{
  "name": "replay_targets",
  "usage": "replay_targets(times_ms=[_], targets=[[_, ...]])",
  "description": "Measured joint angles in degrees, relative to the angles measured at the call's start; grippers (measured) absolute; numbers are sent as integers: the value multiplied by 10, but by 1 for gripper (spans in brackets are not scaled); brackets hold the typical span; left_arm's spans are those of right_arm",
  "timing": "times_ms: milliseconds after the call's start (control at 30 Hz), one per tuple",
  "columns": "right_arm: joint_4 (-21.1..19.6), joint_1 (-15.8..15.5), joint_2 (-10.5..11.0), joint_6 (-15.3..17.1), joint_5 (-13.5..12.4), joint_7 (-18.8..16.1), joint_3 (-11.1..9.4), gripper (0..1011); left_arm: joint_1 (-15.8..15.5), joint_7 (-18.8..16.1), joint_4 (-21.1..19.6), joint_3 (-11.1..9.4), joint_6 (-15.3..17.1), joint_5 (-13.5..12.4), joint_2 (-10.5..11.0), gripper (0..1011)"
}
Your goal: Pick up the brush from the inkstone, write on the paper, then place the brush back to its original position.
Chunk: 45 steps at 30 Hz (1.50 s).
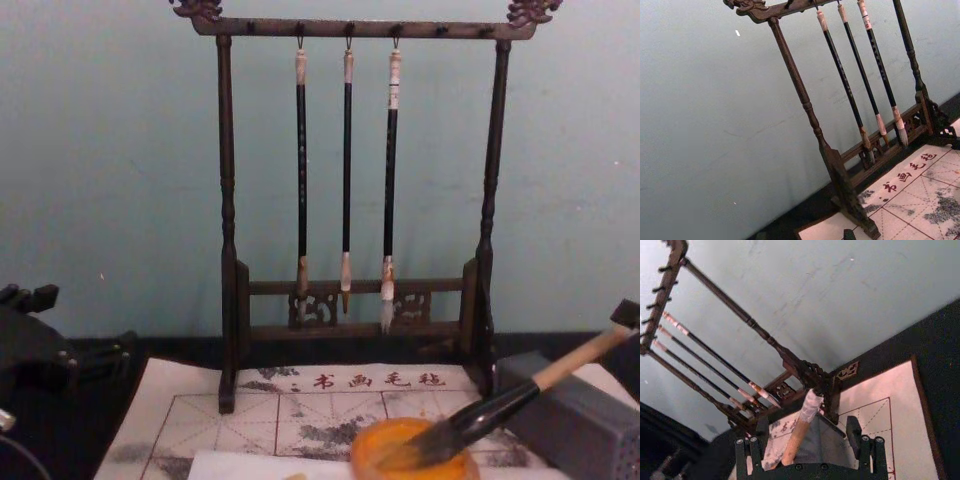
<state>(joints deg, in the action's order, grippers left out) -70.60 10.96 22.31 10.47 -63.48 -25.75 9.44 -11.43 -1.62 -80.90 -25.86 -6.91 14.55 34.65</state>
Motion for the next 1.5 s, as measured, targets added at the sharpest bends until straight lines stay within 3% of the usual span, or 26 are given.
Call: replay_targets(times_ms=[167, 600, 1233, 1500], targets=[[32, 17, -9, 17, -37, -14, -1, 1003, 0, 0, 0, 0, 0, 0, 0, 1001], [69, 42, -17, 30, -76, -43, 13, 1003, 0, 0, 0, 0, 0, 0, 0, 1001], [111, 71, -20, 38, -109, -52, 35, 1002, 0, 0, 0, 0, 0, 0, 0, 1001], [111, 71, -20, 38, -109, -51, 34, 1003, 0, 0, 0, 0, 0, 0, 0, 1001]])
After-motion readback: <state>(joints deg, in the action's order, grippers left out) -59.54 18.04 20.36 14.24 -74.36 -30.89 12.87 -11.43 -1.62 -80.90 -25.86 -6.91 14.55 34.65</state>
